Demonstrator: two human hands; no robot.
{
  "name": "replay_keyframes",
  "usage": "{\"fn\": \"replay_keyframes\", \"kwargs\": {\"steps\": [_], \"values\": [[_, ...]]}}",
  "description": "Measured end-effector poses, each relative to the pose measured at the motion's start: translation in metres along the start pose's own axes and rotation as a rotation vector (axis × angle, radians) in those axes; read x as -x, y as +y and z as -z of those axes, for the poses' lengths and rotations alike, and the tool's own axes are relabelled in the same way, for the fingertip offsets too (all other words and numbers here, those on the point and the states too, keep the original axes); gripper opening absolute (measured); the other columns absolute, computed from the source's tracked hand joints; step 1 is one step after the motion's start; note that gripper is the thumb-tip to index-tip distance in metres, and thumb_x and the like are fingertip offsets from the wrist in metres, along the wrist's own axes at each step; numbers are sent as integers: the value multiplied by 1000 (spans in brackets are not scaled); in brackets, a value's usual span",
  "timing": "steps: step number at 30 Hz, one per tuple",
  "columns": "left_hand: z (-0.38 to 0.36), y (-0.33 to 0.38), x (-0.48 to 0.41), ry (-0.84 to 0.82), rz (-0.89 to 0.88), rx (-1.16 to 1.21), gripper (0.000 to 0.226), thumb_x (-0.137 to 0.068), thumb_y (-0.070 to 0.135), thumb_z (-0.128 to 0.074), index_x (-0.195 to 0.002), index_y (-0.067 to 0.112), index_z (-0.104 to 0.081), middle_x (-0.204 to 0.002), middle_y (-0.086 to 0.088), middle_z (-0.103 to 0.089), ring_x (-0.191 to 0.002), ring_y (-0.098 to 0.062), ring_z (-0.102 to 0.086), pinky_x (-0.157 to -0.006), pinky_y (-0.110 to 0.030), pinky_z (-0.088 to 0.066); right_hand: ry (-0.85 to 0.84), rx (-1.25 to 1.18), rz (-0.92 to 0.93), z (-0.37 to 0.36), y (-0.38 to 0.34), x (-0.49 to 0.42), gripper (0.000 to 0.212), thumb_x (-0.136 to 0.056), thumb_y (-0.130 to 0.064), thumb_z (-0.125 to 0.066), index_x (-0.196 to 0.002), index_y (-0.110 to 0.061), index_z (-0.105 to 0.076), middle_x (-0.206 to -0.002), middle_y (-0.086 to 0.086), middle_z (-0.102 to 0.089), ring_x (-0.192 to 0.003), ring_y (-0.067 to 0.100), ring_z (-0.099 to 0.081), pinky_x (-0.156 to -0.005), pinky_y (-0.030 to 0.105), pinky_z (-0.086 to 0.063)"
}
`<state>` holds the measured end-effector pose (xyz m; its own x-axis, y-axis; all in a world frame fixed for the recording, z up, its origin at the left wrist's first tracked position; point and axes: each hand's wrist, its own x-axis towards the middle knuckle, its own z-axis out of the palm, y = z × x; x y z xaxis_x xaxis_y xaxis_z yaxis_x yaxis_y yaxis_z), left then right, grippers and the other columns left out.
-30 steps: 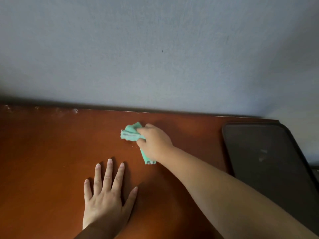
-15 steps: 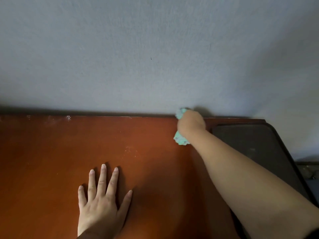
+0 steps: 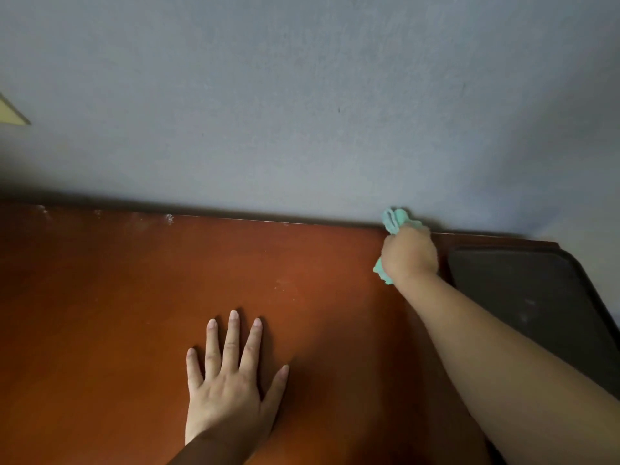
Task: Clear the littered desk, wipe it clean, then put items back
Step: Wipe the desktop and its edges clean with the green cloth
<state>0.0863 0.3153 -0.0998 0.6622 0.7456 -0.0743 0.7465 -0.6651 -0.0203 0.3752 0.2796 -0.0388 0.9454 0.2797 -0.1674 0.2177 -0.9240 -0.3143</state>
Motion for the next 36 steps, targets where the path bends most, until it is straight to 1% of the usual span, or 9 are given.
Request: {"fn": "replay_keyframes", "kwargs": {"steps": [8, 10, 13, 17, 24, 28, 30, 32, 36], "values": [[18, -22, 11, 139, 138, 392, 72, -85, 64, -27, -143, 20, -30, -155, -5, -18, -145, -17, 1, -108, -57, -17, -396, -65, 769, -38, -62, 116, 34, -93, -19, -42, -124, -17, -55, -111, 5, -50, -100, 28, -56, -81, 35, -45], [26, -55, 9, 110, 251, 343, 81, -79, 64, -25, -146, 19, -29, -156, -3, -13, -144, -18, 4, -108, -60, -13, -323, -168, 662, -25, -56, 91, 34, -92, -16, -44, -122, -15, -59, -108, 9, -53, -101, 29, -56, -83, 35, -46], [32, -93, 0, -23, 401, 208, 94, -67, 75, 3, -148, 29, 3, -150, 7, 27, -132, -10, 42, -111, -49, 13, -29, -20, 311, -3, -32, 40, 35, -93, -20, -45, -127, -14, -53, -117, 14, -51, -103, 34, -56, -79, 34, -43], [37, -99, -10, -133, 364, 188, 93, -59, 78, 17, -138, 31, 29, -137, 9, 49, -122, -9, 52, -93, -37, 39, -9, 125, 120, -14, -37, 26, 34, -95, -17, -41, -126, -5, -48, -124, 15, -44, -94, 35, -59, -67, 32, -39], [34, -102, -9, -150, 350, 199, 101, -47, 79, 38, -135, 29, 34, -139, 8, 48, -122, -9, 52, -92, -37, 41, -139, 96, 604, -55, -108, 74, 45, -93, -23, -43, -138, -23, -43, -128, 4, -44, -107, 27, -56, -83, 32, -45], [34, -102, -7, -127, 350, 243, 100, -54, 80, 32, -140, 29, 22, -144, 9, 39, -126, -7, 48, -102, -40, 33, -405, -8, 881, -60, -100, 119, 38, -92, -17, -46, -128, -26, -56, -106, -4, -50, -95, 20, -56, -78, 31, -44], [33, -102, -6, -119, 354, 254, 100, -56, 80, 31, -140, 28, 19, -146, 8, 36, -127, -7, 46, -108, -45, 24, -440, -219, 785, -53, -92, 116, 36, -90, -12, -49, -121, -22, -62, -96, -4, -48, -91, 20, -56, -79, 32, -44], [32, -102, -5, -107, 350, 263, 100, -57, 80, 31, -141, 27, 17, -147, 8, 33, -128, -6, 46, -110, -45, 22, -217, -359, 573, -42, -84, 96, 39, -88, -9, -52, -126, -17, -60, -101, 4, -52, -98, 27, -57, -84, 30, -42], [30, -104, -5, -102, 320, 231, 98, -61, 78, 30, -142, 23, 17, -146, 6, 36, -128, -8, 46, -101, -39, 33, 10, 85, 225, -29, -77, 56, 37, -94, -22, -45, -128, -14, -54, -114, 14, -52, -105, 34, -54, -77, 35, -43]]}}
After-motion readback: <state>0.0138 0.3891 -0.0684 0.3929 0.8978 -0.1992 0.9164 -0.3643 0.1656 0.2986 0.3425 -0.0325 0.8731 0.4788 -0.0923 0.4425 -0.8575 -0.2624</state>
